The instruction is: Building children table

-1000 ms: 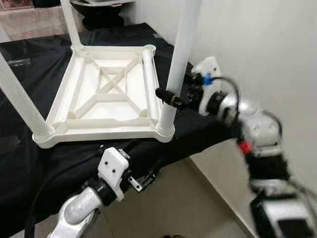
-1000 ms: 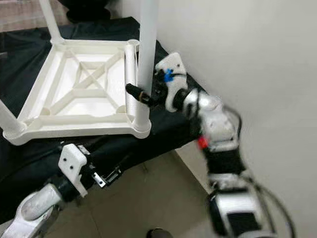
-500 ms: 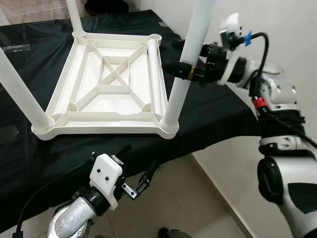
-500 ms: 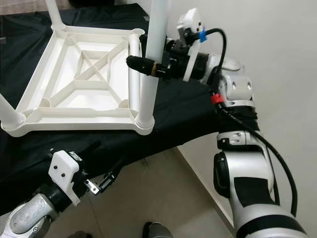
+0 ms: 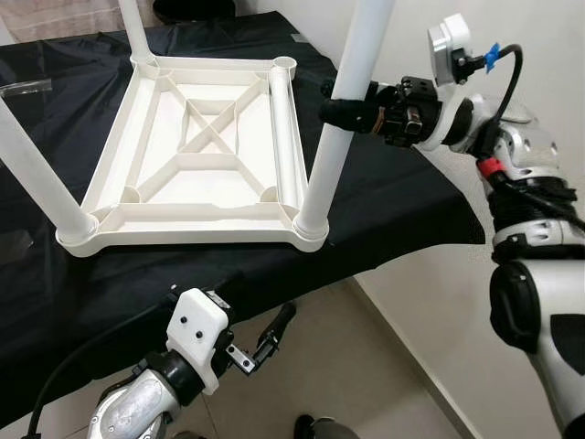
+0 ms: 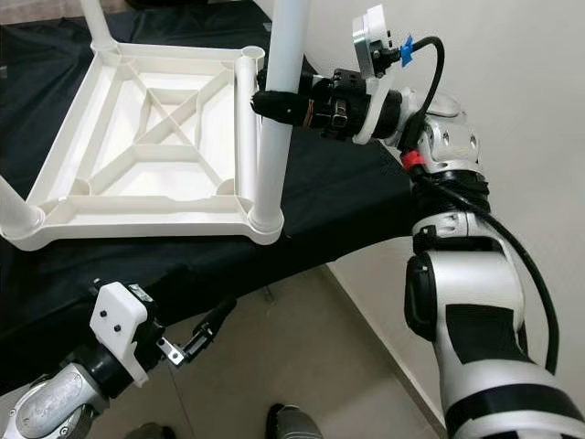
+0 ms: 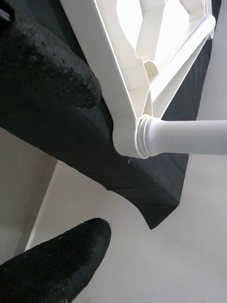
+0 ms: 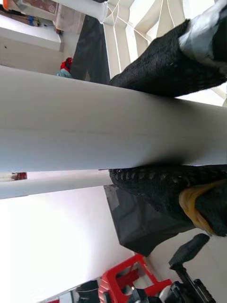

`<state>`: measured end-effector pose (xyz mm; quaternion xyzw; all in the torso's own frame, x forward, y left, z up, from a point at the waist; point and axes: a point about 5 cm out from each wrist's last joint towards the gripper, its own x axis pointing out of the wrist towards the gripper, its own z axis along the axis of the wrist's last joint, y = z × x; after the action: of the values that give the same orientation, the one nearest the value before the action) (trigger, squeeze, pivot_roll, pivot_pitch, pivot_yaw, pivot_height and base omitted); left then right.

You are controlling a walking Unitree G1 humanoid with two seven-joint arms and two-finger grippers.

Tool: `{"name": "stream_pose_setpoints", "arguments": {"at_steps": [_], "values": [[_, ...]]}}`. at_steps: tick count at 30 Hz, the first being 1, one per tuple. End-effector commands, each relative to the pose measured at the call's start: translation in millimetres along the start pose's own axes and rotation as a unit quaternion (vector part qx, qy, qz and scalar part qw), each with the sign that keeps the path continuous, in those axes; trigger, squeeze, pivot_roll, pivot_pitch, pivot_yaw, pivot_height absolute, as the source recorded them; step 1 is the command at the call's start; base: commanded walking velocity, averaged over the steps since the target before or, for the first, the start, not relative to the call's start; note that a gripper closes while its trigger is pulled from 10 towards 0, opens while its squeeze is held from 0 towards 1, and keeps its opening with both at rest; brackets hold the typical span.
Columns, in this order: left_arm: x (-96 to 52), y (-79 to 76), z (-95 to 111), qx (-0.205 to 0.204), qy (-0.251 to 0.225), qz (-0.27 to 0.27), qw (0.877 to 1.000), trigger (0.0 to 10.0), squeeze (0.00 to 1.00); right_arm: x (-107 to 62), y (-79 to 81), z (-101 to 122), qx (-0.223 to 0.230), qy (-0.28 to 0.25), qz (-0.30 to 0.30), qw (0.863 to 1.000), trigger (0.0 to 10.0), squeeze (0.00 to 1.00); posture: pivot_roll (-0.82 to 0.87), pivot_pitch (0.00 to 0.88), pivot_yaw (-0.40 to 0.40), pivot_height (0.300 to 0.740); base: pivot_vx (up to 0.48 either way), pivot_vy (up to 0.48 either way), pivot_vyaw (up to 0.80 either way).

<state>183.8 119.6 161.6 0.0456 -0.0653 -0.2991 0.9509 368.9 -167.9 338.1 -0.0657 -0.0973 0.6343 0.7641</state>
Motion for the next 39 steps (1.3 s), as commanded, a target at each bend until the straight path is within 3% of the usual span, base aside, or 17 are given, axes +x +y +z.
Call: {"name": "stream_pose_setpoints", "arguments": {"at_steps": [1, 7, 8, 9, 10, 11, 12, 13, 15, 18, 22, 23, 26, 27, 34, 35, 39], "values": [[-0.4, -1.8, -1.8, -0.005, 0.007, -0.003, 1.0, 10.0, 0.0, -8.5, -2.4, 4.6, -0.033, 0.039, -0.023, 0.998, 0.0, 0.0, 0.02, 0.206, -0.101, 0.74, 0.0, 0.0, 0.0], [2.6, -1.0, -3.0, -0.012, 0.001, 0.006, 1.0, 10.0, 0.0, -30.6, -2.4, 8.0, -0.04, 0.06, -0.186, 0.98, 0.0, 0.0, -0.01, 0.199, -0.139, 0.74, 0.0, 0.0, 0.0], [3.0, -0.5, -4.7, -0.006, 0.002, 0.008, 1.0, 10.0, 0.0, -42.1, -4.4, -4.1, -0.046, 0.057, -0.404, 0.912, 0.0, 0.0, 0.01, 0.174, -0.201, 0.74, 0.0, 0.0, 0.0], [4.3, 1.1, -6.0, -0.002, 0.002, 0.009, 1.0, 10.0, 0.0, -63.2, -0.4, -13.7, -0.045, 0.057, -0.569, 0.819, 0.0, 0.0, 0.01, 0.163, -0.197, 0.74, 0.0, 0.0, 0.0], [6.4, 3.5, -7.8, 0.0, 0.001, 0.017, 1.0, 10.0, 0.0, -59.5, 29.9, -66.3, 0.009, 0.112, -0.609, 0.785, 0.0, 0.0, -0.02, 0.157, -0.172, 0.74, 0.0, 0.0, 0.0], [6.4, 3.5, -7.8, 0.0, 0.001, 0.017, 1.0, 10.0, 0.0, -59.5, 29.9, -66.3, 0.009, 0.112, -0.609, 0.785, 0.0, 0.0, -0.02, 0.157, -0.172, 0.74, 0.0, 0.0, 0.0], [8.4, 5.6, -9.4, 0.0, 0.0, 0.023, 1.0, 10.0, 0.0, -55.7, 56.5, -98.7, 0.052, 0.147, -0.618, 0.771, 0.0, 0.0, -0.03, 0.149, -0.162, 0.74, 0.0, 0.0, 0.0], [8.4, 5.6, -9.4, 0.0, 0.0, 0.023, 1.0, 10.0, 0.0, -55.7, 56.5, -98.7, 0.052, 0.147, -0.618, 0.771, 0.0, 0.0, -0.03, 0.149, -0.162, 0.74, 0.0, 0.0, 0.0], [15.8, 7.5, -14.0, -0.003, -0.002, 0.025, 1.0, 10.0, 0.0, -1.1, 84.6, -133.8, 0.09, 0.15, -0.546, 0.819, 0.0, 0.0, -0.05, 0.088, -0.13, 0.74, 0.0, 0.0, 0.0], [22.2, 7.4, -18.9, -0.006, 0.0, 0.015, 1.0, 10.0, 0.0, 30.7, 77.2, -128.3, 0.076, 0.12, -0.518, 0.844, 0.0, 0.0, -0.04, 0.045, -0.144, 0.74, 0.0, 0.0, 0.0], [26.0, 7.4, -21.3, -0.007, 0.002, 0.008, 1.0, 10.0, 0.0, 47.1, 75.6, -117.3, 0.08, 0.11, -0.505, 0.853, 0.0, 0.0, -0.04, 0.043, -0.15, 0.74, 0.0, 0.0, 0.0], [24.9, 9.1, -20.7, -0.011, -0.001, 0.02, 1.0, 10.0, 0.0, 58.6, 82.4, -111.6, 0.087, 0.127, -0.48, 0.864, 10.0, 0.0, -0.04, 0.064, -0.15, 0.74, 0.0, 0.0, 0.0], [23.9, 9.7, -20.3, -0.013, -0.003, 0.026, 1.0, 10.0, 0.0, 61.3, 86.2, -108.4, 0.091, 0.129, -0.472, 0.868, 10.0, 0.0, -0.04, 0.068, -0.147, 0.74, 0.0, 0.0, 0.0], [22.9, 9.6, -19.2, -0.014, -0.004, 0.029, 0.999, 10.0, 0.0, 61.9, 87.4, -104.5, 0.091, 0.125, -0.451, 0.879, 10.0, 1.0, -0.04, 0.085, -0.147, 0.74, 0.0, 0.0, 0.0], [19.7, 7.8, -15.6, -0.013, -0.006, 0.026, 1.0, 10.0, 0.0, 52.0, 79.2, -90.1, 0.071, 0.083, -0.355, 0.928, 10.0, 1.0, -0.03, 0.127, -0.133, 0.74, 0.0, 0.0, 0.0], [16.7, 6.2, -13.2, -0.013, -0.005, 0.025, 1.0, 10.0, 0.0, 30.9, 58.6, -70.7, 0.029, 0.058, -0.274, 0.96, 10.0, 1.0, -0.01, 0.151, -0.127, 0.74, 0.0, 0.0, 0.0], [13.8, 4.4, -11.4, -0.012, -0.005, 0.025, 1.0, 10.0, 0.0, 11.7, 45.6, -49.5, 0.0, 0.053, -0.18, 0.982, 10.0, 1.0, 0.0, 0.165, -0.127, 0.74, 0.0, 0.0, 0.0]]}}
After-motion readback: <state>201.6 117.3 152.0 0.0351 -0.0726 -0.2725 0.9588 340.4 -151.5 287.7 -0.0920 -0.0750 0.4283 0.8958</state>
